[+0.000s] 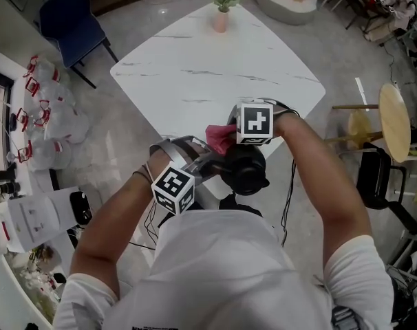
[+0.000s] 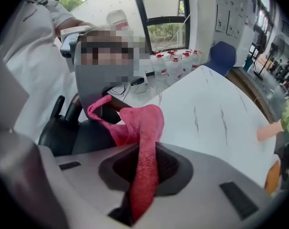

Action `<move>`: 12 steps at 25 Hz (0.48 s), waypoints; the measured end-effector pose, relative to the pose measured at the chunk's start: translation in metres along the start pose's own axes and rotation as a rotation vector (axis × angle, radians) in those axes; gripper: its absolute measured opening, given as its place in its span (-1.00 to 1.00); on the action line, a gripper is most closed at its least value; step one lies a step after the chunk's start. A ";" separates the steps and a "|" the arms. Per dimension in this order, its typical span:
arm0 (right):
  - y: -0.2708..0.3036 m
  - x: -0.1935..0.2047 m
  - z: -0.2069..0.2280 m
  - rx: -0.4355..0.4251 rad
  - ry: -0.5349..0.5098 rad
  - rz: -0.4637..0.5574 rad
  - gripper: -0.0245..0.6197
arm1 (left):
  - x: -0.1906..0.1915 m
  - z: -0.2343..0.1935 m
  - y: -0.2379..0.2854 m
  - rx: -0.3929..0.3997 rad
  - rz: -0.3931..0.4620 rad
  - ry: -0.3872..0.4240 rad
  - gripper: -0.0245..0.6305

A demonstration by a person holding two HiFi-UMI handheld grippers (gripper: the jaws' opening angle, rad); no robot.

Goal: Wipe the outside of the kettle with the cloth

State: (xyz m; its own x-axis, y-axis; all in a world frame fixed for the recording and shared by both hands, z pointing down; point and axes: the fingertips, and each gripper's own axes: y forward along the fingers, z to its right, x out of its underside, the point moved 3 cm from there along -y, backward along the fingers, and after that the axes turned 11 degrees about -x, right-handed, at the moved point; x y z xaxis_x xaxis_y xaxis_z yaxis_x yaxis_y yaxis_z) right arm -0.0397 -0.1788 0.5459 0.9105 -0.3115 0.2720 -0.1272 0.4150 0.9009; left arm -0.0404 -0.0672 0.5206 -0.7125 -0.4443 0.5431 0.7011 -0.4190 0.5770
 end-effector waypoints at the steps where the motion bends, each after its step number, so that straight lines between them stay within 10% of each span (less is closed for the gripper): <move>1: 0.002 0.000 0.004 -0.004 0.000 0.002 -0.74 | 0.001 -0.001 0.000 -0.002 -0.001 -0.007 -0.64; 12: 0.036 0.015 0.044 -0.024 0.021 -0.043 -0.74 | 0.005 -0.003 -0.002 -0.004 -0.010 -0.045 -0.63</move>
State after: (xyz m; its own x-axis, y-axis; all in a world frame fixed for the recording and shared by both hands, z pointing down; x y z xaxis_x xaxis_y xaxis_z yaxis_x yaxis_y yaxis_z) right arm -0.0479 -0.2063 0.5976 0.9230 -0.3116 0.2256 -0.0782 0.4222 0.9031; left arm -0.0452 -0.0707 0.5204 -0.7200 -0.4038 0.5643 0.6939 -0.4265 0.5802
